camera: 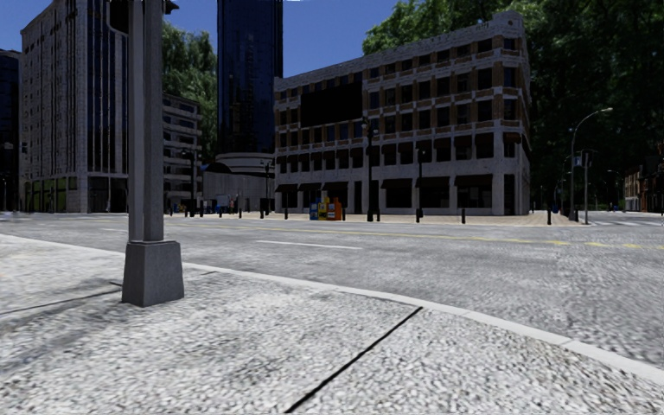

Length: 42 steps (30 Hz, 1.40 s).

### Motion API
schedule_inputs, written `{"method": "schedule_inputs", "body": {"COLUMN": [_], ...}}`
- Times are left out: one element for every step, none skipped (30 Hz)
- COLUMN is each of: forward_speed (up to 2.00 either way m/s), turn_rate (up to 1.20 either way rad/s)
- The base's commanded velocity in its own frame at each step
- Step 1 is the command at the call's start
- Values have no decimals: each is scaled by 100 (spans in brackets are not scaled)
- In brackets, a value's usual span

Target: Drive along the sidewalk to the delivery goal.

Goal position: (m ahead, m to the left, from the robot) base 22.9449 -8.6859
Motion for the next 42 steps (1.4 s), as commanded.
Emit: {"method": "schedule_inputs", "body": {"forward_speed": [85,85,85,85,85,85,85,85,85,85,85,85,85,85,85,85,88,89,91,91,92,92,93,93,93,93,93,93,93,94,95,97,97,98,99,99,99,99,99,99,99,99], "turn_rate": [75,75,75,75,75,75,75,75,75,75,75,75,75,75,75,75,75,75,75,75,75,75,75,75,75,75,75,75,75,75,75,75,75,75,75,75,72,72,71,71,71,71]}}
